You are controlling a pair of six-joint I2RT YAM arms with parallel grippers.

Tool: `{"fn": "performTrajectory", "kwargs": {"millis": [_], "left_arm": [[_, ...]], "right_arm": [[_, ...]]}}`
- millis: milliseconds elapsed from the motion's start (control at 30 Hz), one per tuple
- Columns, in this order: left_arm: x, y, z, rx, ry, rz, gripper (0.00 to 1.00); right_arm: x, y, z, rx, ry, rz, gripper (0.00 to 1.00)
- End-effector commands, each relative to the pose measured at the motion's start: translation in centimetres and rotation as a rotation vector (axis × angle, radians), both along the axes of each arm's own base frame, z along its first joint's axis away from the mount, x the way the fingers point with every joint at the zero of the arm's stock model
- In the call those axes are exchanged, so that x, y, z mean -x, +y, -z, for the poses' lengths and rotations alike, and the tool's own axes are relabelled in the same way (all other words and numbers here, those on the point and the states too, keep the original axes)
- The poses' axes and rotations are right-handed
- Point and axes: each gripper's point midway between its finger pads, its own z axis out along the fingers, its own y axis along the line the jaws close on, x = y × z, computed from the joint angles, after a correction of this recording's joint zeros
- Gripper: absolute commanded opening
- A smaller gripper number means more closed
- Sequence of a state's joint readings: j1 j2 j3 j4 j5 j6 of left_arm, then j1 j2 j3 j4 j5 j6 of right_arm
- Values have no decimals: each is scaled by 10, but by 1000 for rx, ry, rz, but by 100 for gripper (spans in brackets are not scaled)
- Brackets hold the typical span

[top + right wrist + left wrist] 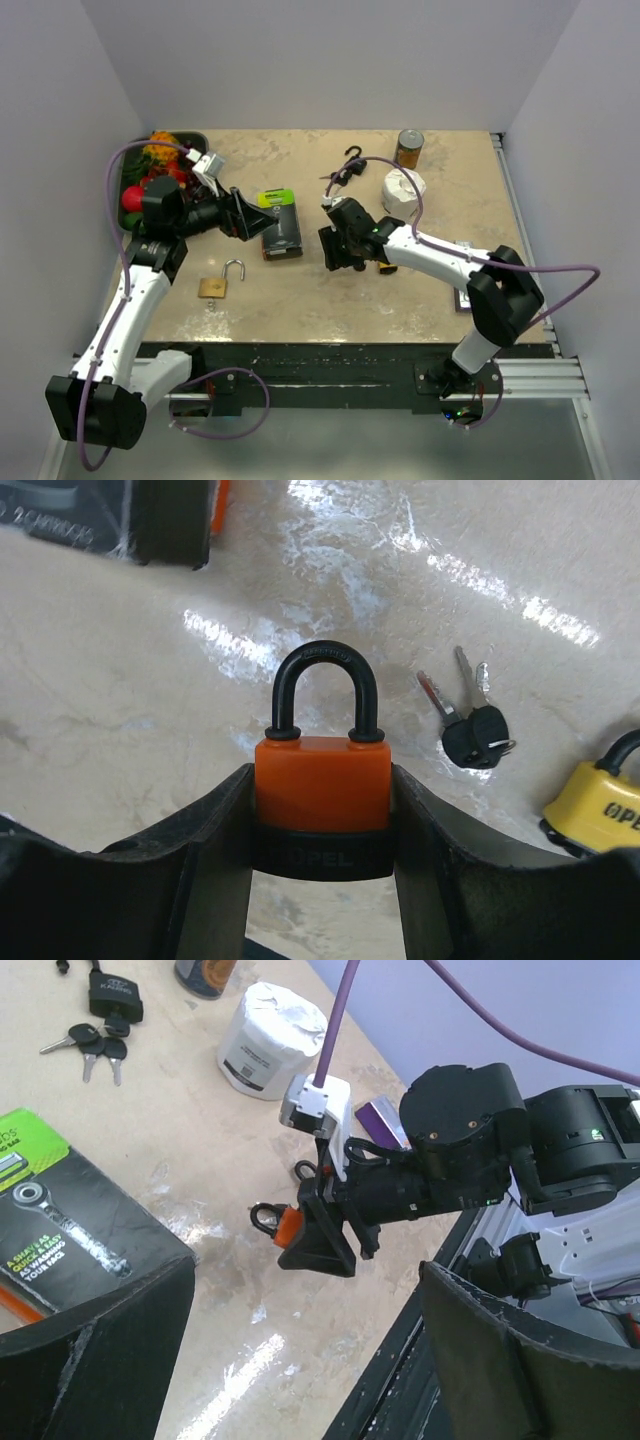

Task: Lock with the key
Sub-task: Place the lock at the center of the board.

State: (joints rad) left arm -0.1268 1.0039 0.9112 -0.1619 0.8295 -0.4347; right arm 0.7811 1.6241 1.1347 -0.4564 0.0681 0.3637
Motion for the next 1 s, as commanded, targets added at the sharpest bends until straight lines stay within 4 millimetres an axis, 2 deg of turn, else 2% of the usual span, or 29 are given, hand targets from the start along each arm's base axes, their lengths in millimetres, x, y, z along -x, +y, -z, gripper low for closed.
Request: {"fn": "performTrajectory", "kwargs": {"millis": [0, 200, 533, 600, 633, 733, 833, 867, 933, 967], "left_arm": [[-5, 7, -11, 22, -42, -46, 97], [-8, 7, -8, 22, -33, -44, 97], [-5, 10, -5, 19, -29, -49, 97], [-4, 11, -5, 17, -31, -50, 97], [-5, 11, -5, 15, -32, -51, 97], [-3, 11, -6, 16, -35, -45, 97], [-3, 11, -5, 14, -31, -45, 97], [-2, 11, -5, 13, -31, -44, 97], [-2, 12, -5, 11, -29, -46, 97], [-2, 12, -5, 9, -32, -47, 97]], "right_arm": [[-21, 14, -10, -67, -5, 197, 0], [-24, 19, 16, -32, 56, 244, 1], [-31, 19, 43, 16, 87, 316, 4], [-28, 20, 50, 23, 106, 312, 25], [-27, 20, 52, 25, 116, 312, 30], [-27, 20, 56, 35, 125, 314, 35], [-27, 20, 58, 38, 130, 316, 52], [-27, 21, 57, 35, 129, 316, 68], [-27, 20, 55, 38, 127, 319, 76], [-27, 18, 56, 42, 127, 326, 83]]}}
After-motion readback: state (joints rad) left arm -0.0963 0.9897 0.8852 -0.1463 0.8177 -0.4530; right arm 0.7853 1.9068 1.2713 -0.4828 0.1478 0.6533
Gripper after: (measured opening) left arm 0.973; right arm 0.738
